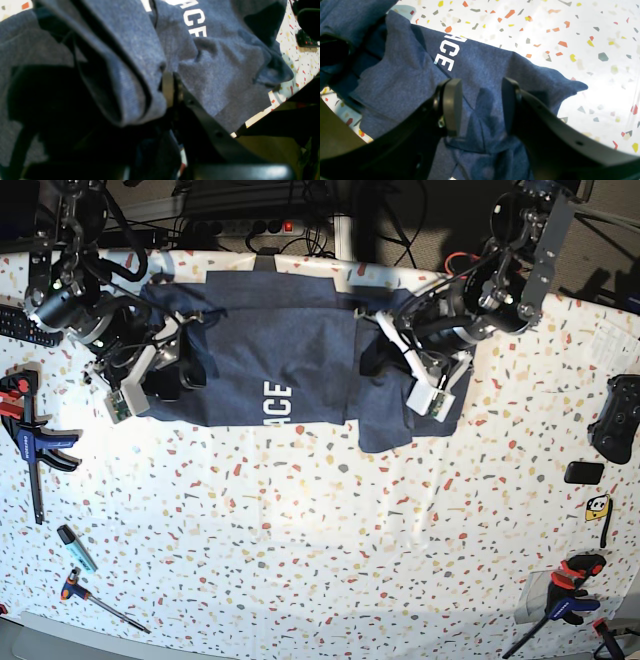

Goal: Fold the T-shirt properly
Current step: 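Fold the hem end over toward the right gripper with the left gripper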

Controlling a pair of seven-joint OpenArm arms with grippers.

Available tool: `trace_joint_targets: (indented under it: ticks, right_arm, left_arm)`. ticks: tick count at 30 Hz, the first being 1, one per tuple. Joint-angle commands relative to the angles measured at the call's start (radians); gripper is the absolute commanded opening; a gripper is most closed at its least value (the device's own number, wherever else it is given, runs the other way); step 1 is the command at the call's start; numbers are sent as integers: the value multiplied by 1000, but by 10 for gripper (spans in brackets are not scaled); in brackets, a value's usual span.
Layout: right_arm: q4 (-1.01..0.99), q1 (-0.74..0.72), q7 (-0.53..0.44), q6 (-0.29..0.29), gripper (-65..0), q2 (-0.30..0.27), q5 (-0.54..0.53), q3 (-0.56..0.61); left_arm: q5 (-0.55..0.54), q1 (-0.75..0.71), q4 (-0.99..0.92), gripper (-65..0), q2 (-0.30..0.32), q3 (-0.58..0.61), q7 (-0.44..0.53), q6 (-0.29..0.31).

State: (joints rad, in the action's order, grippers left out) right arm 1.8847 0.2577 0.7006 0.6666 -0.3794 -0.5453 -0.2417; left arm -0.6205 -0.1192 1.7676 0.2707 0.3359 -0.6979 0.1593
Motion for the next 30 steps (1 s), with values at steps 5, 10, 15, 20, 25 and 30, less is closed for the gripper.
trace_joint_targets:
  ticks: [5, 10, 15, 20, 25, 30]
  right_arm:
    - [19, -8, -23, 7, -390, -11, -12, -7]
    - [19, -8, -28, 7, -390, -11, -12, -7]
    - [19, -8, -28, 7, -390, -11, -12, -7]
    - [19, -8, -31, 7, -390, -11, -13, -7]
    - [19, -8, -31, 7, -390, -11, -12, -7]
    - [19, -9, -31, 7, -390, -11, -12, -7]
  left_arm:
    - [-10, 12, 18, -443, 1, -1, 118, 8]
    - [-63, 12, 18, -323, 1, 0, 115, 10]
    - [-65, 12, 18, -323, 1, 0, 103, 39]
    - [-54, 23, 18, -323, 1, 0, 97, 40]
    - [106, 56, 18, -324, 2, 0, 35, 14]
    - [210, 53, 18, -324, 2, 0, 41, -12]
